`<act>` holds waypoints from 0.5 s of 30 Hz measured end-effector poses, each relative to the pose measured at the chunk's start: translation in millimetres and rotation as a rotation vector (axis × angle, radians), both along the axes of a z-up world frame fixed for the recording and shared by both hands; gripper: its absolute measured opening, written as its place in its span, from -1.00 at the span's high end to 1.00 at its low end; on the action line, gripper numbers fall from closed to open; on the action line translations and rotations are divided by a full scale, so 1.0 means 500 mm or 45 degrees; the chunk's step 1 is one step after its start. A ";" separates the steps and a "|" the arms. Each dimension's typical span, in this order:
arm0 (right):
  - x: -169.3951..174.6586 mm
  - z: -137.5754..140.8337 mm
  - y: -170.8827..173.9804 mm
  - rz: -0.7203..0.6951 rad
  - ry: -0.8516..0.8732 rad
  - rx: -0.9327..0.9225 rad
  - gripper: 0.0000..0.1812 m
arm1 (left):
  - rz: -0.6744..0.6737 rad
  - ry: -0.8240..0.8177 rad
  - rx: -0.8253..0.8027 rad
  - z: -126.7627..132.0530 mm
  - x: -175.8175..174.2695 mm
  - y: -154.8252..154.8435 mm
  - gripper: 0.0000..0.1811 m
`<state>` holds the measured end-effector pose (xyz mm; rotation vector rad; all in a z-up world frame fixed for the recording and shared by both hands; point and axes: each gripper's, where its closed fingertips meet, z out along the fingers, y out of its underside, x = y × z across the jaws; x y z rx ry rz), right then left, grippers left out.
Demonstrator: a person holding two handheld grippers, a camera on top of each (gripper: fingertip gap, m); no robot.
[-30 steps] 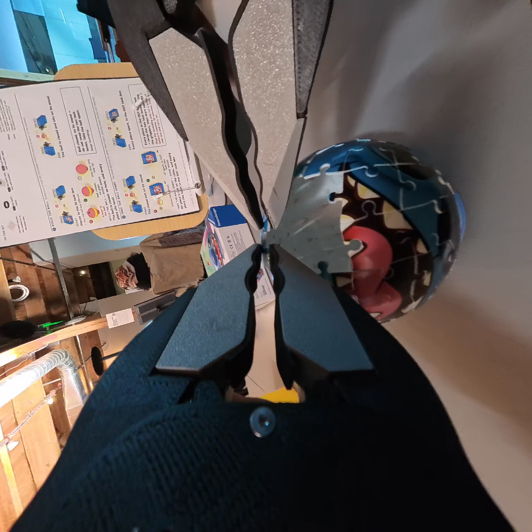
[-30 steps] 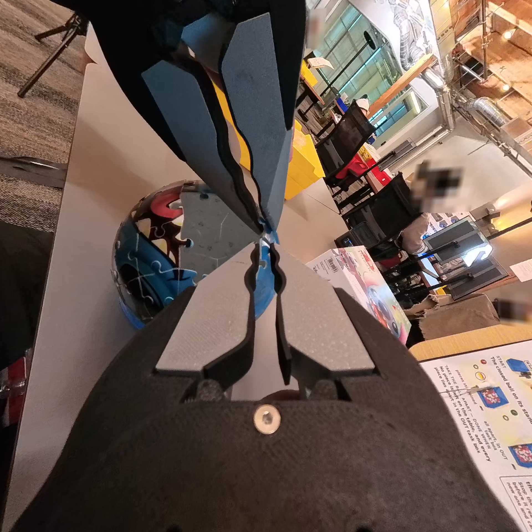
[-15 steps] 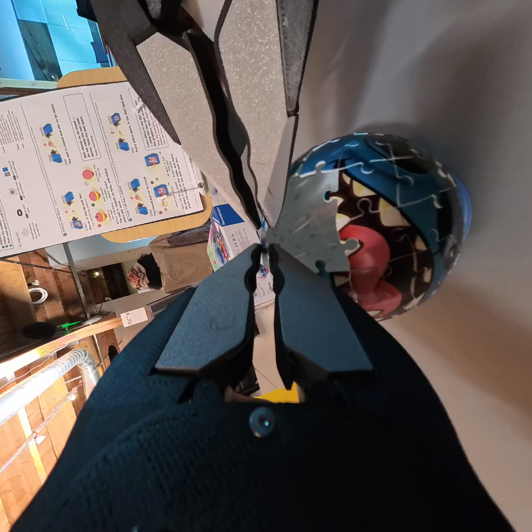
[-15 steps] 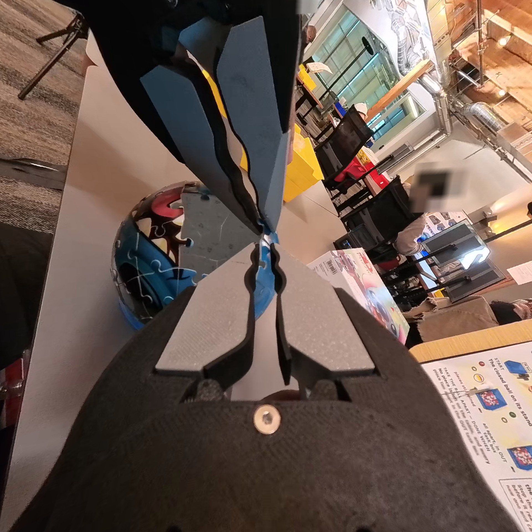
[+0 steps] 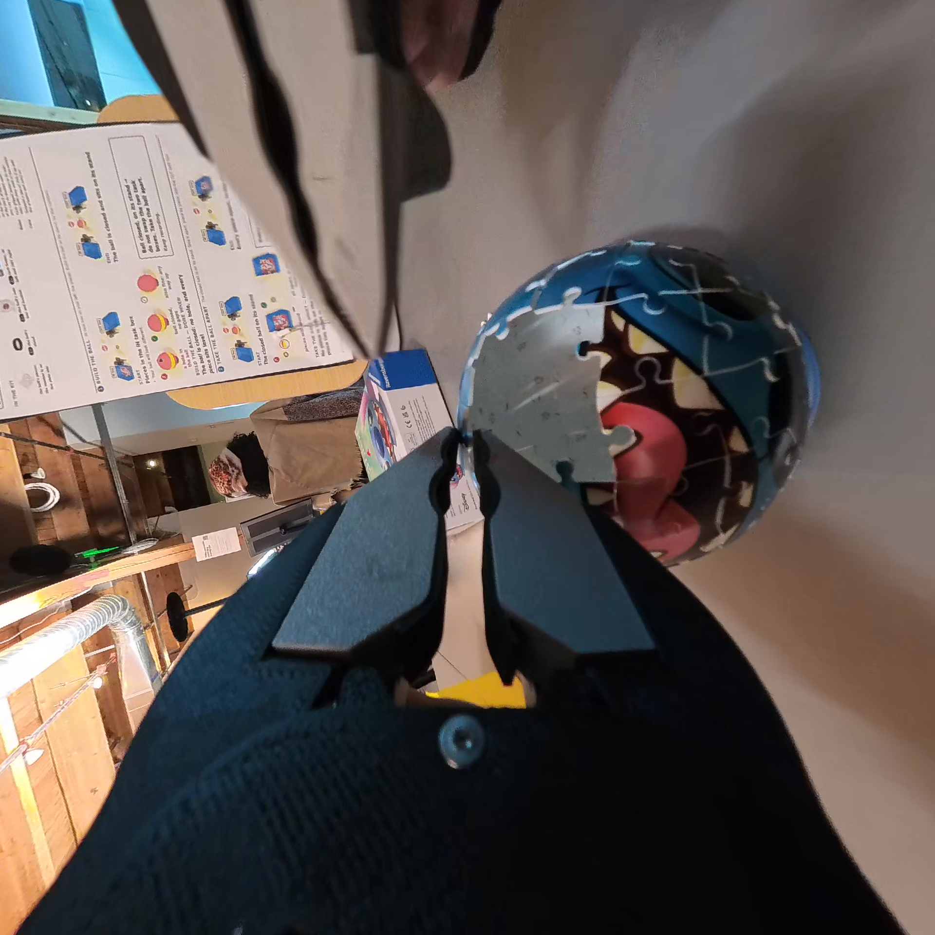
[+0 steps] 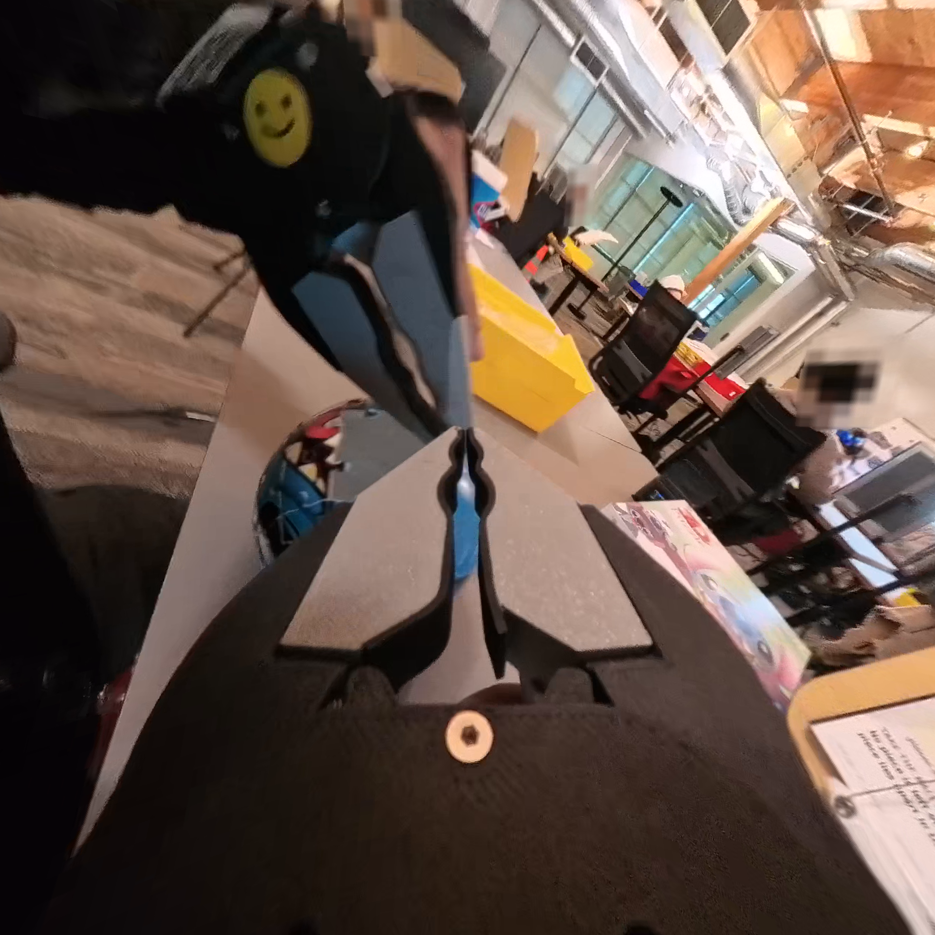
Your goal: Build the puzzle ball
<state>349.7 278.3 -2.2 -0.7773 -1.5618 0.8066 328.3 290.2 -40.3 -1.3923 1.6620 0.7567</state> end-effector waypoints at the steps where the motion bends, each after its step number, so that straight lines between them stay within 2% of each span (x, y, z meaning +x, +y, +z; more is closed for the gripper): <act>1: 0.000 0.008 0.022 0.000 -0.006 -0.061 1.00 | 0.004 -0.002 -0.001 0.000 0.000 -0.001 0.96; 4: -0.026 -0.007 0.086 0.038 -0.201 -0.335 1.00 | 0.019 -0.014 -0.003 0.000 0.000 -0.001 0.96; 7: -0.058 -0.032 0.082 0.184 -0.462 -0.539 1.00 | 0.036 -0.036 -0.005 0.000 0.000 -0.002 0.95; 11: -0.094 -0.050 0.067 0.270 -0.593 -0.529 1.00 | 0.056 -0.056 -0.029 -0.007 -0.002 -0.005 0.92; 15: -0.100 -0.060 0.048 0.325 -0.653 -0.503 1.00 | 0.056 -0.076 -0.033 -0.006 -0.002 -0.004 0.93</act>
